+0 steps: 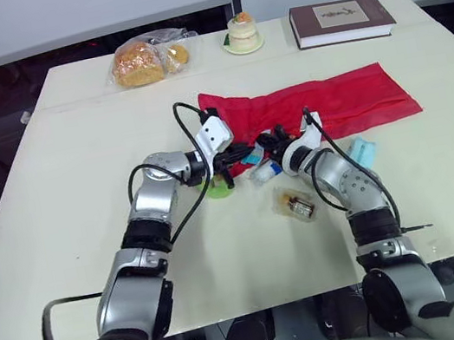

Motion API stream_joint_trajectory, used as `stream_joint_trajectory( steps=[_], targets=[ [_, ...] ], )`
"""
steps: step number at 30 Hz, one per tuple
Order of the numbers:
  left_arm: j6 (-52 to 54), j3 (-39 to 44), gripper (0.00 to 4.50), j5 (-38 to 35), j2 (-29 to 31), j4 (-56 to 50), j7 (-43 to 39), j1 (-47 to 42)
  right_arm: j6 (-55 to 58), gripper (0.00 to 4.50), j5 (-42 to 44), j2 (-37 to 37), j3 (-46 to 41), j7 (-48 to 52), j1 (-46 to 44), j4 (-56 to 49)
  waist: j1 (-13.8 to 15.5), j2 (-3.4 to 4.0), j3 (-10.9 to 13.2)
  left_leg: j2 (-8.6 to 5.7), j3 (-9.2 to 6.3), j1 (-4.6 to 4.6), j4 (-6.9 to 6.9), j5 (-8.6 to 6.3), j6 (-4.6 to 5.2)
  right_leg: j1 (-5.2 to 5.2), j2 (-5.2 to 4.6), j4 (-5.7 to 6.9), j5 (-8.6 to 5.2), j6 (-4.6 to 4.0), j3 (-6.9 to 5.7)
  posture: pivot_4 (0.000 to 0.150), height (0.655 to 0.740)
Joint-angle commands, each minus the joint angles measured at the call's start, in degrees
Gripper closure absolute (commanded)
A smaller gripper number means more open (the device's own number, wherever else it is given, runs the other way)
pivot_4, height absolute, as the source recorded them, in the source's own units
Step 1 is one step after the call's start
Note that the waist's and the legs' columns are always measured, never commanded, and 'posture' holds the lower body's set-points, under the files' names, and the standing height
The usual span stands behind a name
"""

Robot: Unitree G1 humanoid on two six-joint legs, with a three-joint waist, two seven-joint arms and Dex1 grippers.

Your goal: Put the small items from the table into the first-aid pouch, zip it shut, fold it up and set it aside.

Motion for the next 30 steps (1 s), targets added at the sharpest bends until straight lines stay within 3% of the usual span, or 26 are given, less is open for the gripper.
stream_joint_trajectory(
  steps=[1, 12, 20, 25, 27, 29, 30],
  targets=[
    [1.5, -0.3, 4.45, -2.2, -0.2, -2.4, -3.5, 0.3, -7.0, 4.45, 2.5, 10.3, -3.8, 1.0, -3.8, -1.8, 0.0, 0.00, 0.0, 0.00, 0.00, 0.00, 0.00, 0.00, 0.00, -0.01, 0.00, 0.00, 0.00, 0.00, 0.00, 0.150, 0.7289],
    [10.4, -1.0, 4.45, -7.2, -1.8, -8.9, -4.7, 2.1, -14.5, 4.45, 6.3, 10.7, -3.5, 1.9, -5.8, 0.0, -0.1, 0.00, 0.0, 0.01, 0.01, -0.01, 0.00, 0.00, 0.00, -0.04, 0.01, 0.00, 0.00, 0.00, 0.03, 0.150, 0.7289],
    [9.8, 0.1, 4.45, -7.0, -3.5, -6.6, -1.9, -1.4, -7.0, 4.45, 0.8, 6.3, 3.3, 0.0, -4.2, 1.2, 0.0, 0.01, 0.0, 0.01, 0.04, 0.00, -0.01, 0.00, -0.01, -0.05, 0.01, 0.00, 0.00, 0.00, 0.06, 0.150, 0.7289],
    [7.9, 0.4, 4.45, -6.0, -3.4, -3.1, -2.3, -3.1, -3.8, 4.45, 0.3, 5.0, 3.0, -0.2, -3.6, -0.6, 0.0, 0.02, 0.0, 0.00, 0.04, 0.00, 0.00, 0.01, -0.01, -0.05, 0.01, 0.00, 0.00, 0.00, 0.06, 0.150, 0.7289],
    [7.3, 0.6, 4.50, -5.9, -3.2, -2.1, -2.5, -3.4, -3.1, 3.46, 0.0, 4.7, 2.9, -0.3, -3.0, -1.6, 0.0, 0.02, 0.0, 0.00, 0.04, -0.01, -0.01, 0.01, -0.01, -0.05, 0.00, 0.00, 0.00, 0.00, 0.06, 0.150, 0.7289],
    [6.6, 0.8, 4.50, -5.5, -3.1, -0.9, -2.4, -3.7, -2.5, 2.92, -0.7, 4.4, 2.8, -0.2, -2.5, -2.6, 0.1, 0.02, 0.0, 0.00, 0.05, -0.01, 0.00, 0.01, -0.01, -0.05, 0.00, 0.00, 0.00, 0.00, 0.06, 0.150, 0.7289],
    [6.0, 1.0, 4.50, -5.1, -2.9, 0.2, -2.3, -3.9, -2.1, 2.44, -1.0, 4.3, 2.8, 0.0, -2.1, -3.2, 0.1, 0.02, 0.0, 0.00, 0.04, -0.01, 0.00, 0.01, -0.01, -0.05, 0.00, 0.00, 0.00, 0.00, 0.06, 0.150, 0.7289]
  ],
)
